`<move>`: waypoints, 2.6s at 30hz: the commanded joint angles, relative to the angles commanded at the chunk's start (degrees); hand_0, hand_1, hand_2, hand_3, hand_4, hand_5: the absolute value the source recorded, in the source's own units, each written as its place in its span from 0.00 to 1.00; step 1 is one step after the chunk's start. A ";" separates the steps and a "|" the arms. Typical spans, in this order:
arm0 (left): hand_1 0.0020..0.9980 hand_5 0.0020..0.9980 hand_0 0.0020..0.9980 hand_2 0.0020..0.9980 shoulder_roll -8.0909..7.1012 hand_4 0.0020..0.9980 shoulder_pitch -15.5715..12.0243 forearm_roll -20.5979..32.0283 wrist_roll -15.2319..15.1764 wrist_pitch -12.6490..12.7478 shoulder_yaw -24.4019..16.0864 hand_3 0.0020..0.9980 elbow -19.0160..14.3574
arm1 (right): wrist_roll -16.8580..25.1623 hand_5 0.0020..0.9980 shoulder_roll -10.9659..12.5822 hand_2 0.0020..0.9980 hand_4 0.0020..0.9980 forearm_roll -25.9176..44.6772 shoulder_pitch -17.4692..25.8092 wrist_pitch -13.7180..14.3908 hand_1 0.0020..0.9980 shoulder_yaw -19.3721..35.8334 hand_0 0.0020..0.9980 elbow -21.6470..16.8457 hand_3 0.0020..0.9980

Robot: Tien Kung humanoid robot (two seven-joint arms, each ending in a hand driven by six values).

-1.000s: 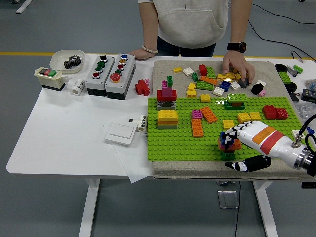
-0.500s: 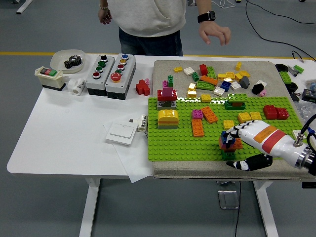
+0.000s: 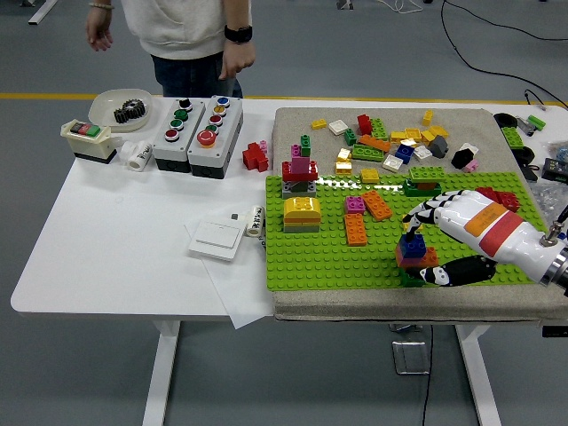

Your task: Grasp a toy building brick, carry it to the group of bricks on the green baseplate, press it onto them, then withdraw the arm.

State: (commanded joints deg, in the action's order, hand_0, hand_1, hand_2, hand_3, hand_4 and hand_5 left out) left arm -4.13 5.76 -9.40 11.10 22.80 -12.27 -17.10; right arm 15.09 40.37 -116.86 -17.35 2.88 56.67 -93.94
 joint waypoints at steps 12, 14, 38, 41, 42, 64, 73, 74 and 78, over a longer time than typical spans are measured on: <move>0.73 0.67 0.74 0.72 -0.04 0.64 0.26 0.53 -0.22 -0.02 0.29 0.59 -0.08 | -1.79 0.50 -0.80 0.69 0.82 -0.58 -6.94 0.91 0.64 1.09 0.67 9.02 0.56; 0.73 0.67 0.74 0.72 -0.05 0.64 0.35 0.53 -0.19 -0.01 0.26 0.59 -0.05 | -2.71 0.50 -1.01 0.69 0.82 -0.54 -8.76 1.57 0.64 0.83 0.67 11.81 0.56; 0.73 0.67 0.74 0.73 0.06 0.65 0.66 0.83 0.00 0.16 0.18 0.59 -0.13 | -3.46 0.47 -10.85 0.72 0.83 -2.51 -27.92 4.41 0.67 -18.11 0.71 48.15 0.64; 0.73 0.67 0.74 0.73 0.04 0.64 0.76 0.87 0.02 0.15 0.17 0.59 -0.15 | -2.63 0.47 -11.77 0.70 0.83 -0.45 -28.73 3.31 0.66 -19.31 0.69 49.56 0.60; 0.73 0.67 0.74 0.73 0.03 0.64 0.77 0.86 0.03 0.15 0.17 0.59 -0.15 | -2.48 0.47 -11.90 0.70 0.83 -0.01 -28.85 3.14 0.66 -19.50 0.69 49.74 0.60; 0.73 0.67 0.74 0.73 -0.07 0.64 1.09 1.15 -0.06 0.10 0.36 0.59 -0.26 | -1.69 0.45 -17.24 0.70 0.83 3.78 -30.70 0.43 0.65 -22.31 0.68 55.46 0.60; 0.73 0.67 0.74 0.73 -0.06 0.64 1.16 0.57 0.16 0.12 0.06 0.59 -0.24 | -1.71 0.45 -17.81 0.71 0.84 4.13 -30.51 -0.12 0.66 -21.70 0.69 56.49 0.62; 0.73 0.67 0.74 0.73 -0.06 0.64 1.16 0.53 0.18 0.12 0.03 0.59 -0.24 | -1.71 0.45 -17.81 0.71 0.84 4.16 -30.49 -0.14 0.66 -21.66 0.69 56.53 0.62; 0.73 0.67 0.74 0.73 -0.10 0.64 1.10 0.05 0.36 0.12 -0.20 0.59 -0.26 | -1.70 0.45 -17.85 0.71 0.84 4.14 -30.30 -0.37 0.66 -21.52 0.69 56.79 0.63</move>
State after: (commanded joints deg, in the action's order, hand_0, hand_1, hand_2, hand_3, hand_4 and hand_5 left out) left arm -4.24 6.86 -9.35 11.46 22.92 -12.47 -17.37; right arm 13.40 22.52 -112.72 -47.65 2.51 35.16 -37.15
